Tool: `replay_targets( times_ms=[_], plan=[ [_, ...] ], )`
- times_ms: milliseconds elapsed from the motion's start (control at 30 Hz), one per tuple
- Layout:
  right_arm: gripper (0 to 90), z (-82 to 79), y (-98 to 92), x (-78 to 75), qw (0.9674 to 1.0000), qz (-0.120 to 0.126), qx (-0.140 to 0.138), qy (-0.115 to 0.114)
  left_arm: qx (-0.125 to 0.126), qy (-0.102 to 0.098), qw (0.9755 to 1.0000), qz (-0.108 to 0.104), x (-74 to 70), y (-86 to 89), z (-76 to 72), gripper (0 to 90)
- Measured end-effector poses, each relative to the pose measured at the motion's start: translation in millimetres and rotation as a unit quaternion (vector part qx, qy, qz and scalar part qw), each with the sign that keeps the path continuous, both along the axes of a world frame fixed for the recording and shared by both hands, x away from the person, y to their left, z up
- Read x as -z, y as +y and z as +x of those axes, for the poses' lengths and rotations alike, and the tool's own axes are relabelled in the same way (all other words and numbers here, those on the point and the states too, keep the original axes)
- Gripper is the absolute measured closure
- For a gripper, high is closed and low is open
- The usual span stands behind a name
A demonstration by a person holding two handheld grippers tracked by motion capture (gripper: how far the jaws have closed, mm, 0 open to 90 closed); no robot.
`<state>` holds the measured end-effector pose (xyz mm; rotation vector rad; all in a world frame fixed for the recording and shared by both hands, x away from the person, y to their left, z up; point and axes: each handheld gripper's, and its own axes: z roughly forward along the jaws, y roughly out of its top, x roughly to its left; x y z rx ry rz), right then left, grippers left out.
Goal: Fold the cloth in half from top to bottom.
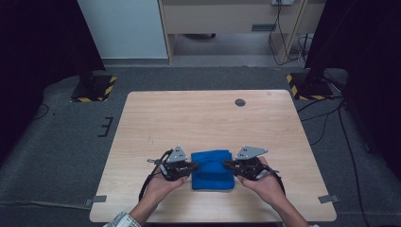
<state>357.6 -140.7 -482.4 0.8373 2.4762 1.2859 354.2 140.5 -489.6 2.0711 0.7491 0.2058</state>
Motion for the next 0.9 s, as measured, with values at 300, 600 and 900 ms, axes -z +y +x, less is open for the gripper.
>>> replay_targets(
  times_ms=[300, 600, 900],
  plan=[
    [82.7, -9.0, 0.5, 10.3, 0.9999, -0.011, -0.006, 0.005, 0.002, 0.004, 1.0000, 0.001, 11.8, 0.0, -5.2, 80.0],
    [81.6, -18.5, 0.3, 18.2, 0.9999, -0.011, -0.007, 0.008, 0.001, 0.001, 1.0000, 0.002, 18.6, 2.8, -9.8, 72.3],
    [75.9, -29.7, -3.3, 24.8, 0.9998, -0.012, -0.006, 0.012, 0.001, -0.001, 0.9999, 0.012, 23.9, 6.3, -18.3, 59.1]
  ],
)
